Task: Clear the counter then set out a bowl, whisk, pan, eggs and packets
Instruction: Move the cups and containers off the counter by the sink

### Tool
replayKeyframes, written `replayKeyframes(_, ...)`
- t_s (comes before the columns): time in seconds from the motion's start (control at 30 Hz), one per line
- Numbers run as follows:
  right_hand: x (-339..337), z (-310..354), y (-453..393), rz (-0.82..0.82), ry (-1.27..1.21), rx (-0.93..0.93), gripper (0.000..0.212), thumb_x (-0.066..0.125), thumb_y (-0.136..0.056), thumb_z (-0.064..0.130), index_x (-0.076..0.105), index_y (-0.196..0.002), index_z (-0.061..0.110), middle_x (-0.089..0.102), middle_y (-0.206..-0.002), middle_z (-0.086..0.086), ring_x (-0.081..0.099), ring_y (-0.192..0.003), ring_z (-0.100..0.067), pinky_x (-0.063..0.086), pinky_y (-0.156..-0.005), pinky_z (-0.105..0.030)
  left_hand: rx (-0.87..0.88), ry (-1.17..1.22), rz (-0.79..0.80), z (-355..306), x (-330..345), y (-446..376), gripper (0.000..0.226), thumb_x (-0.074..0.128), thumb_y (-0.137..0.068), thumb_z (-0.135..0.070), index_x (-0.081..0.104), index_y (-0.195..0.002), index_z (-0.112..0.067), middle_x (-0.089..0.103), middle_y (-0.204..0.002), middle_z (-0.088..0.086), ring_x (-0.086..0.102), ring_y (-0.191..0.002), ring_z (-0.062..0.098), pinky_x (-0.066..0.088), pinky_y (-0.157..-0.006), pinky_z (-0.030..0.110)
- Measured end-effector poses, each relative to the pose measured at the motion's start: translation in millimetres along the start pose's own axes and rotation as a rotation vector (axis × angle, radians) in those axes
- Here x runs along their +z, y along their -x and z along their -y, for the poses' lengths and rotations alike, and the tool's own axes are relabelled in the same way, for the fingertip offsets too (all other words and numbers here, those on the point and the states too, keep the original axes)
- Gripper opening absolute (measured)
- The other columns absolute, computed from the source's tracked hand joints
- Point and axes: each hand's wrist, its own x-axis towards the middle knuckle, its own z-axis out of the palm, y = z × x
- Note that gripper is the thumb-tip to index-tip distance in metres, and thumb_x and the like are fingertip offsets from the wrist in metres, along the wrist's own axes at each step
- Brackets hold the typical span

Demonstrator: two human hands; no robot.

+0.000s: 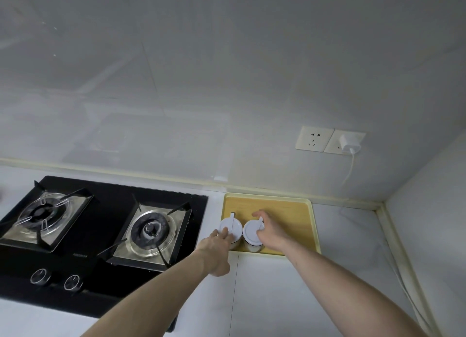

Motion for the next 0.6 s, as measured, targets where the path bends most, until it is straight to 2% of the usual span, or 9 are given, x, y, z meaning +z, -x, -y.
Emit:
replayKeyframes(0.03, 1.4, -1.5, 2.6, -0.018, -0.021, 0.009, 0.065, 0.043, -0.090, 0.000, 0.036, -0.145, 0.034, 0.031, -0.154, -0.001, 0.048, -0.119, -0.022, 0.046, -0.073, -0.017, 0.003, 0.014, 0.013, 1.3, 0.9, 0.1, 0.087, 0.063, -0.085, -0.017, 0.015, -0.158, -0.024, 0.004, -0.168, -0.002, 0.013, -0.153, 0.028, 0.040, -0.114, 0.044)
replayKeyframes(0.07, 4.8, -2.7, 4.2, -0.058, -0.045, 0.003, 0.067, 0.047, -0.093, 0.003, 0.030, -0.149, 0.033, 0.027, -0.156, 0.000, 0.047, -0.124, -0.022, 0.045, -0.073, -0.015, 0.001, 0.033, 0.026, 3.8, 1.2, 1.0, 0.089, 0.062, -0.086, -0.017, 0.011, -0.159, -0.026, -0.001, -0.168, -0.004, 0.007, -0.155, 0.029, 0.038, -0.116, 0.045)
replayKeyframes(0.13, 14.0, -8.7, 7.7, -0.178, -0.085, 0.014, 0.070, 0.056, -0.096, 0.010, 0.022, -0.155, 0.027, 0.023, -0.159, 0.001, 0.040, -0.137, -0.022, 0.044, -0.087, -0.020, -0.005, 0.074, 0.055, 6.9, 1.7, 2.7, 0.093, 0.059, -0.088, -0.016, 0.003, -0.161, -0.031, -0.008, -0.169, -0.009, -0.002, -0.156, 0.030, 0.033, -0.119, 0.047)
replayKeyframes(0.17, 20.0, -7.9, 11.8, -0.222, -0.102, 0.034, 0.070, 0.058, -0.097, 0.014, 0.022, -0.155, 0.024, 0.027, -0.158, -0.001, 0.042, -0.136, -0.023, 0.044, -0.092, -0.025, -0.006, 0.090, 0.056, 10.7, 1.6, 6.7, 0.093, 0.058, -0.089, -0.016, 0.001, -0.161, -0.032, -0.010, -0.168, -0.011, -0.004, -0.156, 0.029, 0.032, -0.120, 0.047)
replayKeyframes(0.2, 25.3, -8.6, 13.6, -0.237, -0.115, 0.065, 0.067, 0.058, -0.098, 0.018, 0.023, -0.155, 0.022, 0.035, -0.154, -0.003, 0.048, -0.129, -0.025, 0.046, -0.093, -0.030, -0.001, 0.100, 0.051, 13.4, 2.2, 8.6, 0.093, 0.057, -0.090, -0.016, 0.000, -0.161, -0.033, -0.011, -0.168, -0.012, -0.004, -0.156, 0.029, 0.031, -0.120, 0.047)
replayKeyframes(0.27, 29.1, -12.7, 14.2, -0.214, -0.116, 0.117, 0.058, 0.053, -0.102, 0.022, 0.027, -0.153, 0.022, 0.048, -0.145, -0.006, 0.054, -0.108, -0.024, 0.048, -0.085, -0.032, 0.011, 0.132, 0.026, 15.6, 4.7, 8.5, 0.092, 0.057, -0.089, -0.017, 0.000, -0.160, -0.035, -0.011, -0.168, -0.014, -0.001, -0.156, 0.026, 0.031, -0.120, 0.047)
replayKeyframes(0.37, 27.2, -8.0, 19.2, -0.231, -0.129, 0.108, 0.051, 0.048, -0.103, 0.019, 0.032, -0.152, 0.021, 0.049, -0.145, -0.006, 0.052, -0.107, -0.022, 0.043, -0.080, -0.029, 0.035, 0.212, -0.056, 26.1, 10.3, 20.0, 0.093, 0.057, -0.088, -0.019, 0.001, -0.160, -0.037, -0.013, -0.166, -0.019, 0.003, -0.156, 0.022, 0.035, -0.118, 0.044)
replayKeyframes(0.47, 36.4, 12.2, 29.8, -0.386, -0.158, 0.061, 0.050, 0.048, -0.102, 0.017, 0.036, -0.151, 0.016, 0.039, -0.153, -0.004, 0.046, -0.132, -0.024, 0.041, -0.096, -0.029, 0.067, 0.313, -0.189, 45.4, 20.0, 48.9, 0.090, 0.057, -0.087, -0.022, 0.006, -0.160, -0.036, -0.012, -0.166, -0.020, 0.009, -0.155, 0.018, 0.038, -0.115, 0.038)
replayKeyframes(0.6, 74.8, 63.7, 57.7, -0.555, -0.181, -0.164, 0.049, 0.054, -0.097, 0.008, 0.044, -0.144, 0.022, 0.041, -0.149, 0.004, 0.042, -0.137, -0.018, 0.036, -0.115, -0.036, 0.043, 0.420, -0.329, 85.3, 38.2, 107.1, 0.087, 0.056, -0.084, -0.024, 0.015, -0.160, -0.034, -0.007, -0.167, -0.017, 0.009, -0.155, 0.015, 0.031, -0.119, 0.031)
